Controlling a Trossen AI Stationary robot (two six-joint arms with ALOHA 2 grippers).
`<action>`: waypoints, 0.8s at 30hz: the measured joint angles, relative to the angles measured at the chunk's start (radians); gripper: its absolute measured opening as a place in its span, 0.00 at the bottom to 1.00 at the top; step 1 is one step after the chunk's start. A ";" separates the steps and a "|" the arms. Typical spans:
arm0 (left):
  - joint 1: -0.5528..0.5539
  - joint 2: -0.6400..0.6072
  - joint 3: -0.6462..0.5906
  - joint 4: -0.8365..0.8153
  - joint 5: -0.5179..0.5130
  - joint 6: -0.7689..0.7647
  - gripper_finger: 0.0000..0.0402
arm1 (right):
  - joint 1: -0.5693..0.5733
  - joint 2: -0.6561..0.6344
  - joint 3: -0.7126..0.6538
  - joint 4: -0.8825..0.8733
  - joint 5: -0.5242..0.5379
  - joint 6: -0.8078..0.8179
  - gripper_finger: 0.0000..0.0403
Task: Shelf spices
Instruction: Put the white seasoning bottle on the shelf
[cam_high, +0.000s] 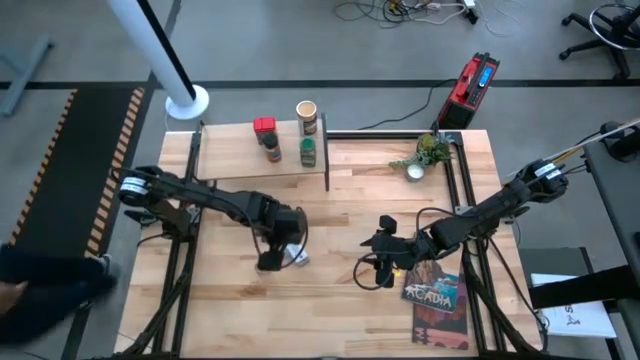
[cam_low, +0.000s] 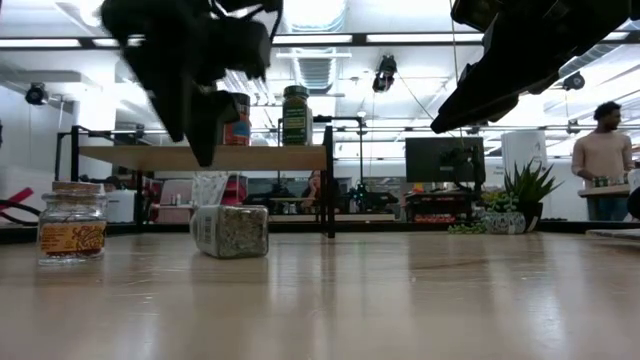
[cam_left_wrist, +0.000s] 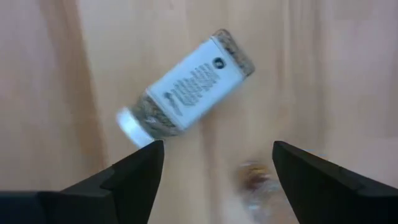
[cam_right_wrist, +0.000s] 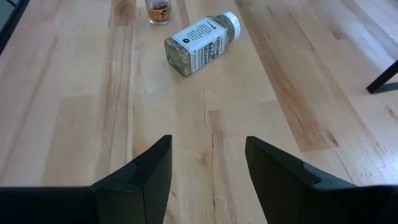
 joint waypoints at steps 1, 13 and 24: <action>-0.011 0.000 0.000 0.000 -0.032 0.043 0.72 | 0.000 0.000 0.000 0.000 0.000 0.000 0.45; -0.036 0.116 0.000 -0.001 -0.236 0.496 0.71 | 0.000 0.000 0.000 -0.001 0.000 0.002 0.45; -0.035 0.188 0.000 0.015 -0.306 0.704 0.71 | 0.000 0.000 0.000 0.000 0.000 0.002 0.45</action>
